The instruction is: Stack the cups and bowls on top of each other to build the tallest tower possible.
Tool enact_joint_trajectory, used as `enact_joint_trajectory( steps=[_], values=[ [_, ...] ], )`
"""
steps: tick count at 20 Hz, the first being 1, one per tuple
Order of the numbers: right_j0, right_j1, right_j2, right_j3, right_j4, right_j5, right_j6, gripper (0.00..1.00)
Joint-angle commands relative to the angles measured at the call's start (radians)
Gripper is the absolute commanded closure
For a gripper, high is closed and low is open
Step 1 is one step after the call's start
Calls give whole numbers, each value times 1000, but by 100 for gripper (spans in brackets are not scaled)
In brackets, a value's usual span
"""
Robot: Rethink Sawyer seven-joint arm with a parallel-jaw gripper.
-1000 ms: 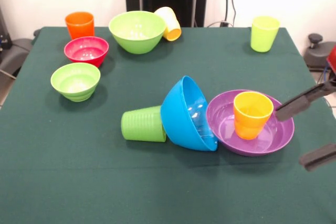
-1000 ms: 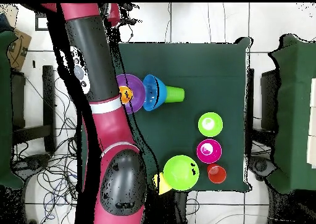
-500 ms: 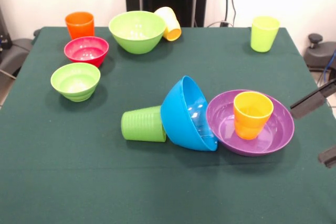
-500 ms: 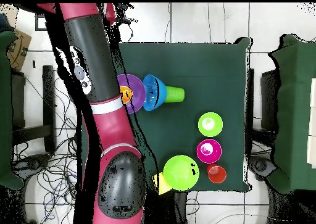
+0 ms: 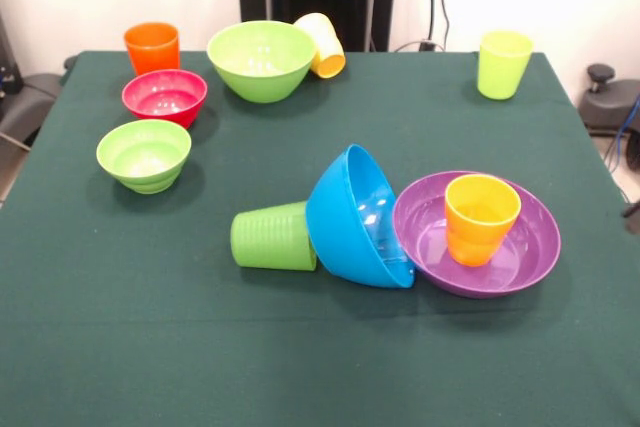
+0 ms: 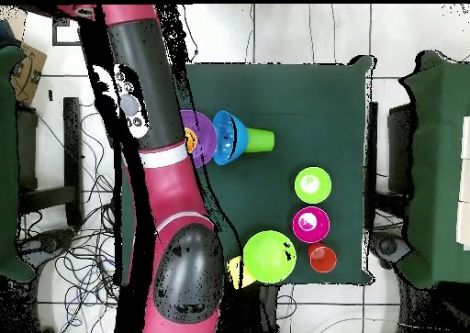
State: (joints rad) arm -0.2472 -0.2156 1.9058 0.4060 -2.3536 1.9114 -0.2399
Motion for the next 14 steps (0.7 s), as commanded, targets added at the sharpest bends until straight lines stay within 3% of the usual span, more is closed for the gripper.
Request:
enact_joint_trajectory(
  steps=[1,5,14],
  values=[
    [-49,39,57,-158,187,-30,242,0],
    [-51,31,98,-194,184,-15,228,0],
    [-100,45,142,-219,307,8,277,0]
  ],
)
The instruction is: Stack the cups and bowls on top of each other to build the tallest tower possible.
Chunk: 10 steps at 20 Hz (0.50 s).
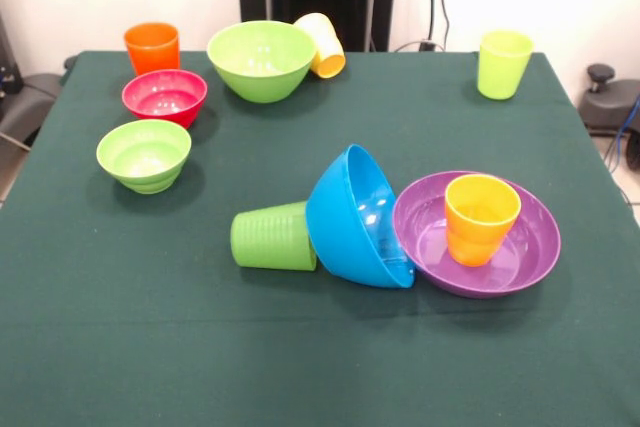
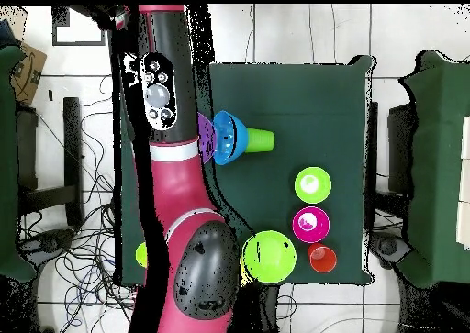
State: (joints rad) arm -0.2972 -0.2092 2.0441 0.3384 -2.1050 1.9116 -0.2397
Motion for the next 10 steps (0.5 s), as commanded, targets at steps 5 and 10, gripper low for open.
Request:
enact_joint_trajectory(
  steps=[5,10],
  values=[
    [-62,45,42,-173,113,0,348,0],
    [-69,57,41,-177,151,-18,423,0]
  ],
)
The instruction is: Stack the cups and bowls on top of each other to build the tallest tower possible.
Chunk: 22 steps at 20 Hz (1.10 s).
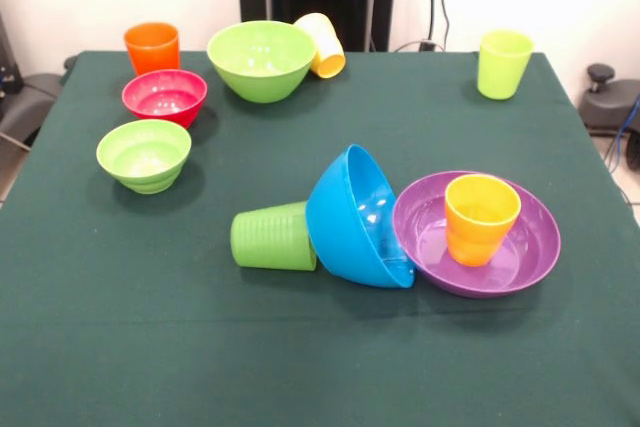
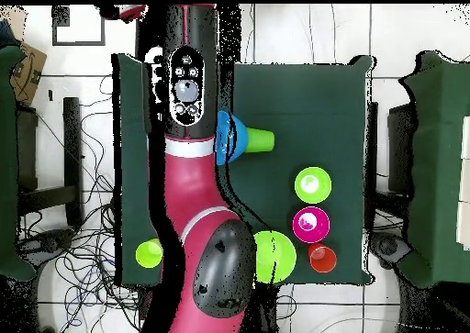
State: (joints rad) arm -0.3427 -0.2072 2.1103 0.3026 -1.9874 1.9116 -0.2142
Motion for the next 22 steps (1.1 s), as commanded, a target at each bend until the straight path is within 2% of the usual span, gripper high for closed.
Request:
enact_joint_trajectory(
  steps=[1,4,6,16,22],
  values=[
    [-24,53,-20,-147,28,-17,416,0],
    [-23,46,7,-165,-13,-6,451,0],
    [-30,39,42,-180,-54,21,434,0],
    [-90,69,302,-240,-352,5,227,0],
    [-127,109,464,-267,-496,-42,106,0]
  ],
)
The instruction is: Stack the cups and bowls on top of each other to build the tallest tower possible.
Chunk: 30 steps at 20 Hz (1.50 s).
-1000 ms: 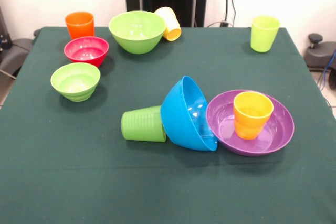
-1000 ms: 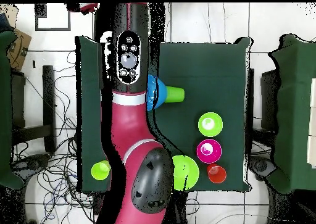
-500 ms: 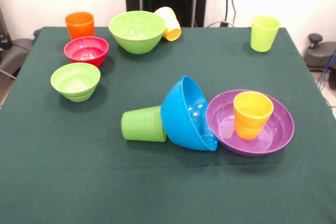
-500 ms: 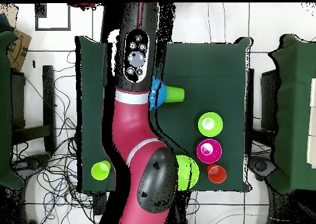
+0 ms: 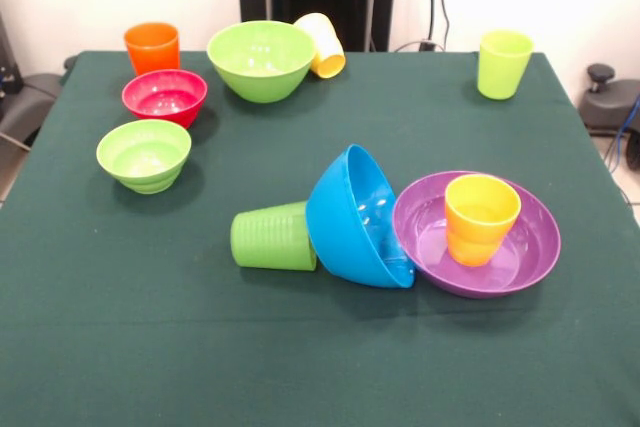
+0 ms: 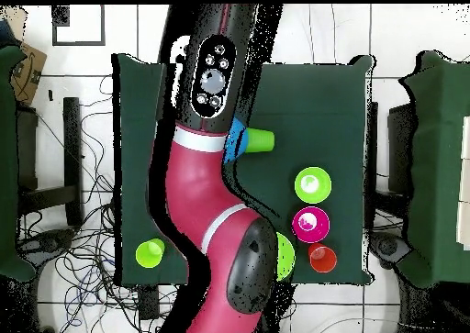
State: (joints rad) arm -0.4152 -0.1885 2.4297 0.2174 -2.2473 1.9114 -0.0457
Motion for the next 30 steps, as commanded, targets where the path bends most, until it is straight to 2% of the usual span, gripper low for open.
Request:
enact_joint_trajectory(
  steps=[1,10,16,22,30],
  values=[
    [-60,97,171,-185,-262,-51,-83,0],
    [-110,141,344,-210,-424,-96,-238,0],
    [-141,171,413,-221,-481,-128,-347,0],
    [-154,189,447,-225,-508,-142,-415,0],
    [-157,184,450,-218,-537,-158,-436,0]
  ],
)
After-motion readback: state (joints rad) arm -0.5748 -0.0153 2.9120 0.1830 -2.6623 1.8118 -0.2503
